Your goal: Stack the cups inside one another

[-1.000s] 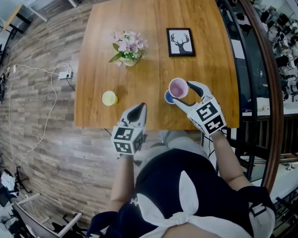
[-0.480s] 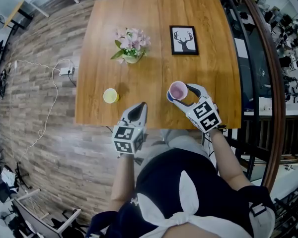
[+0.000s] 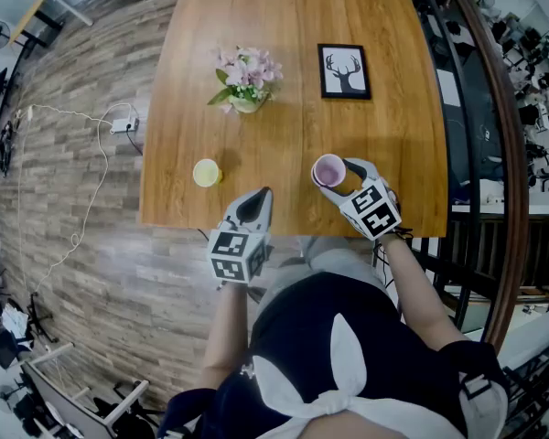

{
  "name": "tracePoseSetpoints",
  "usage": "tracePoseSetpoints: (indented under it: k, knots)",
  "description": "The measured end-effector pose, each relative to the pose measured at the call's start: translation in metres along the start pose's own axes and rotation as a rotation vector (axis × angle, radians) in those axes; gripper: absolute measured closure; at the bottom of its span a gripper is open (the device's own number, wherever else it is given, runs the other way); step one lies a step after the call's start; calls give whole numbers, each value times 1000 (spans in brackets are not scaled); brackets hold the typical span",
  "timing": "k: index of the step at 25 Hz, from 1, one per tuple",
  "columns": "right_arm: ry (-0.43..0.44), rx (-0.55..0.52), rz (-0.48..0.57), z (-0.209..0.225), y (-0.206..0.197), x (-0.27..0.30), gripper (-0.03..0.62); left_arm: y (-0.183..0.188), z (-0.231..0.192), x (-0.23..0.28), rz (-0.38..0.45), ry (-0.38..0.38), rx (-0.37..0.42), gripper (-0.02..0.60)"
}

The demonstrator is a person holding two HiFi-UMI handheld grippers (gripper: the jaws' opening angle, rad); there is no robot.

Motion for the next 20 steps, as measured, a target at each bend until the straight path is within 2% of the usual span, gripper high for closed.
tracePoseSetpoints:
  k: [9,20]
  knots:
    - [30,13,-26,-2,0,4,261,2,-5,-4,4,9,-6,565]
    - [26,-53,66,-23,37,-2,261,-11,-6,-33,34,57,-37,565]
Point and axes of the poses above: the fingertips, and each gripper's own axes: x forward along the fingers, z to its right, y out of its top, the point moved 10 cm from there along -x, backward along the fingers
